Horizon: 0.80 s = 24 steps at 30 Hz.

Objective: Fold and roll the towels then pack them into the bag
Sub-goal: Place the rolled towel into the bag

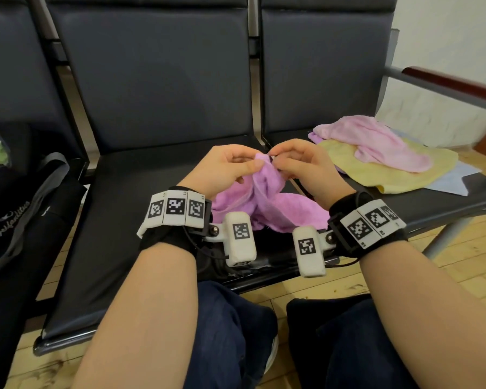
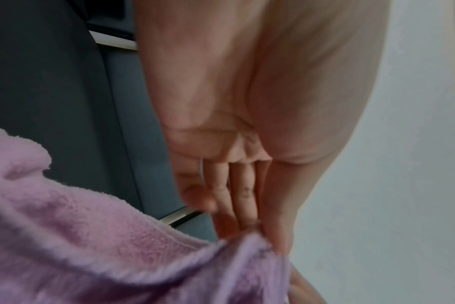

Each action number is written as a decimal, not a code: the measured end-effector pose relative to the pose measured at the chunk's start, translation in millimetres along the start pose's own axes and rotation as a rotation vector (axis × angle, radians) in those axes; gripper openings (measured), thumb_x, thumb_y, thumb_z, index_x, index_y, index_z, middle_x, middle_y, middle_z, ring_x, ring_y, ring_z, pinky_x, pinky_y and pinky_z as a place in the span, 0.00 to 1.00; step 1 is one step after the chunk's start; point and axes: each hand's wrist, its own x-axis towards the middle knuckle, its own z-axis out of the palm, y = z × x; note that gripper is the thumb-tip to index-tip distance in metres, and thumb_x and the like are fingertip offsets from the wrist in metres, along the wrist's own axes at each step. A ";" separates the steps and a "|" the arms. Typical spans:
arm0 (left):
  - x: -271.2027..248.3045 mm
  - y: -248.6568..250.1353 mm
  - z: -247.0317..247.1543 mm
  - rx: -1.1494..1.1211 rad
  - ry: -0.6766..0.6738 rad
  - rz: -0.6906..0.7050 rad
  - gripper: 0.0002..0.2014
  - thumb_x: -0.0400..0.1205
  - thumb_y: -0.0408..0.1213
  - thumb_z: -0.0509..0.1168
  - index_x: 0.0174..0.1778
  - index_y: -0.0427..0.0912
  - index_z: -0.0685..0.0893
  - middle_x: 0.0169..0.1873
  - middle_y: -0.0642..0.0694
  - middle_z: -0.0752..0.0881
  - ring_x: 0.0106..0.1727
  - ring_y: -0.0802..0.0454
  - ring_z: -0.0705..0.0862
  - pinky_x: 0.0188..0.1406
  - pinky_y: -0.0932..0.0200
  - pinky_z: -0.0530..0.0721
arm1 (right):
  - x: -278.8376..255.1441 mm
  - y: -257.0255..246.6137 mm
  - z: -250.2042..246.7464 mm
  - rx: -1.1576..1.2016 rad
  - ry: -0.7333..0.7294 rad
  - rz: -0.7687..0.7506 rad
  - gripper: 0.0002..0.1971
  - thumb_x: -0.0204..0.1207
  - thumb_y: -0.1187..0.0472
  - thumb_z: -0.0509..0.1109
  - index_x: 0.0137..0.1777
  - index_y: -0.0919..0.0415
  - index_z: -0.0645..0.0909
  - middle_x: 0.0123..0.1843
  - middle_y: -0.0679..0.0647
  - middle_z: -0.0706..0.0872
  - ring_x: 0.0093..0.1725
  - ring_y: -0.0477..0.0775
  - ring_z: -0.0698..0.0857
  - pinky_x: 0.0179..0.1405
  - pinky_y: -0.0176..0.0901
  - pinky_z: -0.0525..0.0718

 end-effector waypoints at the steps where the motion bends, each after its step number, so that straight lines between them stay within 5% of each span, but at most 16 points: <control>1: -0.2 0.5 -1.5 0.021 -0.010 0.005 0.09 0.80 0.32 0.69 0.56 0.42 0.87 0.50 0.45 0.90 0.52 0.53 0.88 0.57 0.56 0.85 | -0.3 0.8 -1.0 0.006 -0.036 0.024 0.11 0.78 0.71 0.67 0.55 0.58 0.85 0.50 0.58 0.89 0.48 0.52 0.88 0.47 0.43 0.86; 5: -2.0 2.8 -3.2 0.142 -0.032 0.025 0.09 0.81 0.34 0.68 0.56 0.44 0.87 0.45 0.51 0.90 0.47 0.60 0.88 0.49 0.64 0.85 | -2.4 1.3 -1.1 -0.016 -0.247 0.079 0.19 0.80 0.72 0.65 0.64 0.50 0.81 0.60 0.51 0.88 0.57 0.51 0.88 0.53 0.47 0.88; 9: -2.1 3.0 -1.2 0.183 -0.035 0.033 0.09 0.81 0.33 0.68 0.55 0.39 0.87 0.29 0.49 0.86 0.26 0.62 0.81 0.31 0.69 0.80 | -1.3 1.6 -2.0 -0.086 -0.253 0.084 0.12 0.80 0.71 0.66 0.58 0.57 0.85 0.51 0.53 0.89 0.50 0.48 0.88 0.49 0.42 0.86; 15: -0.3 1.2 0.4 0.209 -0.030 0.042 0.05 0.80 0.33 0.70 0.49 0.38 0.86 0.29 0.43 0.85 0.26 0.59 0.82 0.28 0.69 0.81 | -0.6 6.9 -5.8 -0.144 -0.141 0.079 0.05 0.78 0.67 0.70 0.48 0.58 0.86 0.44 0.56 0.89 0.43 0.52 0.88 0.49 0.50 0.89; 20: 2.0 -0.9 2.7 0.227 -0.017 0.069 0.05 0.80 0.33 0.69 0.48 0.37 0.85 0.29 0.44 0.84 0.25 0.62 0.81 0.30 0.71 0.81 | -1.0 3.3 -1.8 -0.174 -0.161 0.065 0.04 0.79 0.67 0.69 0.48 0.59 0.83 0.40 0.49 0.88 0.39 0.45 0.87 0.40 0.37 0.85; 24: 1.7 -0.9 3.1 0.253 -0.003 0.103 0.08 0.82 0.33 0.67 0.55 0.37 0.86 0.35 0.37 0.87 0.26 0.65 0.81 0.34 0.72 0.81 | 0.0 2.1 -0.2 -0.181 -0.144 0.038 0.05 0.78 0.67 0.69 0.48 0.57 0.83 0.40 0.48 0.87 0.39 0.44 0.87 0.40 0.36 0.84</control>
